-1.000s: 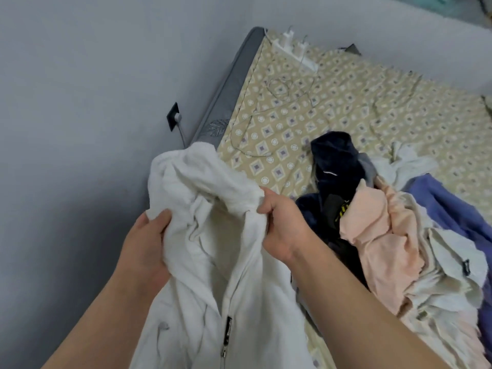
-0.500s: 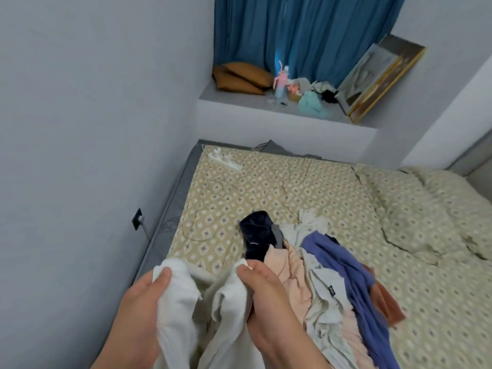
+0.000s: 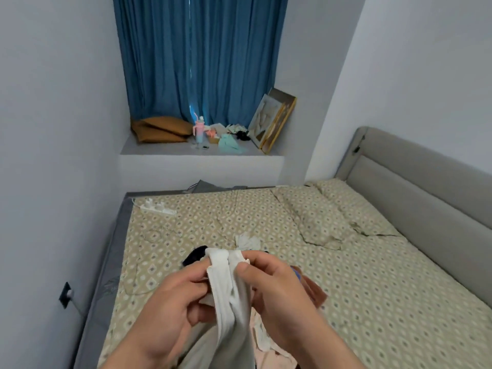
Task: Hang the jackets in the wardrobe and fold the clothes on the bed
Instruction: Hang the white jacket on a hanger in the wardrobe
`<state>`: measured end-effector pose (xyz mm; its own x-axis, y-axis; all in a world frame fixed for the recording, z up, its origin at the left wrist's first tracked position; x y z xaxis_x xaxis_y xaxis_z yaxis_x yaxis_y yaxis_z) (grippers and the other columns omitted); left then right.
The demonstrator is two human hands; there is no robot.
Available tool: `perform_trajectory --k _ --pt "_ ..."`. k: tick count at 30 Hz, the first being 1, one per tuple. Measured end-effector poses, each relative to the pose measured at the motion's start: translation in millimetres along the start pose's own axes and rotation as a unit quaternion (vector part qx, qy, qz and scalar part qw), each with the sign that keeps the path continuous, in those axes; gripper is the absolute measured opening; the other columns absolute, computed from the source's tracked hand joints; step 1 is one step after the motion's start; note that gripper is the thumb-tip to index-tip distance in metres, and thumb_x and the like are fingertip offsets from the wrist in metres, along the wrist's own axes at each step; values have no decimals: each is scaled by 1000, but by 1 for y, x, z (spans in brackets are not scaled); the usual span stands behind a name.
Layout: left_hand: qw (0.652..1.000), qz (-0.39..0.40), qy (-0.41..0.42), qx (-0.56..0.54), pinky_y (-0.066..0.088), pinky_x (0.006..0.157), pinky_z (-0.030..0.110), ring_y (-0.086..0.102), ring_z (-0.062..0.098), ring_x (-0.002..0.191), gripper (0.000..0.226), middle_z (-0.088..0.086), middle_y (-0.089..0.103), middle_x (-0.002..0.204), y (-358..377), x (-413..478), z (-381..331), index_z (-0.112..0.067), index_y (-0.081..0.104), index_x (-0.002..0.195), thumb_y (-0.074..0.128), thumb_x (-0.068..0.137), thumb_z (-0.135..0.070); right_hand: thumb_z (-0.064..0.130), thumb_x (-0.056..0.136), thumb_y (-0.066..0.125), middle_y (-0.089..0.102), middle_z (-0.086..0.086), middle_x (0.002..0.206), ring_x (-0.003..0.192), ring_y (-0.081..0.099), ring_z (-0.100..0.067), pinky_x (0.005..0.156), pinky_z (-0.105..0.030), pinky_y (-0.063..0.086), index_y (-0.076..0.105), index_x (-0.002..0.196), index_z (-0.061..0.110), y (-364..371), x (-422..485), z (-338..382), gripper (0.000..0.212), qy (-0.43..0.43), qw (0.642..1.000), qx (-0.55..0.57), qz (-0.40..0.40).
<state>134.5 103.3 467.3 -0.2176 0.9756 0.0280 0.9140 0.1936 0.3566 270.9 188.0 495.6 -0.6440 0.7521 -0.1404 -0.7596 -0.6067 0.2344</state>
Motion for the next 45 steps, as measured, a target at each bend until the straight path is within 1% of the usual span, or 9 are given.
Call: perform_trajectory --k 8,14,17,19,22,24,38,43,45 --pt "952 32 165 257 49 88 18 65 5 101 37 -12 65 108 57 16 -26 -46 75 103 74 69 -32 5 70 42 71 -26 109 102 69 -35 88 -41 57 76 107 1 -28 -66 59 50 -89 995 -17 28" --pt "973 135 110 154 57 67 25 73 17 89 32 0 75 98 150 19 -7 -43 70 102 65 79 -22 -9 82 41 74 -15 87 74 69 -15 63 -20 52 78 96 2 -71 -127 89 41 -130 986 -65 -81" --pt "971 139 127 146 52 56 18 72 8 74 21 -5 76 86 205 13 -1 -45 69 93 68 72 -43 3 80 49 76 -5 88 75 64 -7 65 -15 47 81 94 16 -101 -165 101 38 -166 958 -164 -165" --pt "958 135 169 187 50 54 15 69 5 71 16 -9 74 84 238 14 6 -43 67 91 69 76 -48 8 83 51 75 11 96 85 65 3 75 -13 45 79 99 31 -134 -194 104 40 -191 903 -293 -250" --pt "924 149 222 274 46 55 18 62 11 67 9 -5 68 77 288 21 22 -33 64 87 72 87 -29 24 95 51 60 23 123 116 51 4 100 -19 37 61 129 34 -197 -245 100 37 -124 720 -584 -354" --pt "899 164 241 327 43 56 18 60 11 68 13 -6 66 72 326 24 38 -29 62 84 73 85 -22 37 96 44 52 16 134 126 44 -7 107 -27 33 48 139 35 -238 -284 94 43 -38 641 -674 -366" --pt "856 377 229 270 40 69 1 61 -13 83 45 -28 69 91 573 -18 183 -45 64 91 78 79 -4 39 95 44 49 18 137 126 42 -7 109 -26 33 46 139 37 -408 -558 30 44 147 577 -554 -582" --pt "846 466 185 184 44 74 10 62 -6 79 23 -19 71 91 654 -24 216 -51 66 90 63 67 -52 38 97 47 45 22 140 131 39 -3 108 -22 31 45 141 40 -432 -615 25 44 176 558 -478 -655" --pt "838 496 163 158 45 76 12 62 -4 81 20 -15 72 93 688 -18 234 -50 68 90 67 69 -48 38 98 47 44 23 141 130 39 -2 107 -21 31 44 142 40 -444 -629 26 44 192 546 -457 -675"
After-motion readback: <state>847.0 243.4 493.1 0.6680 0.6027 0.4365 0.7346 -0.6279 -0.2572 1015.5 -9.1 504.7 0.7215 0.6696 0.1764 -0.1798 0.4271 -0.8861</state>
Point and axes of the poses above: each hand's wrist, its own x-axis towards the middle knuckle, its own y-axis out of the palm, z = x × y, the point moved 1 cm from there along x, towards the middle knuckle
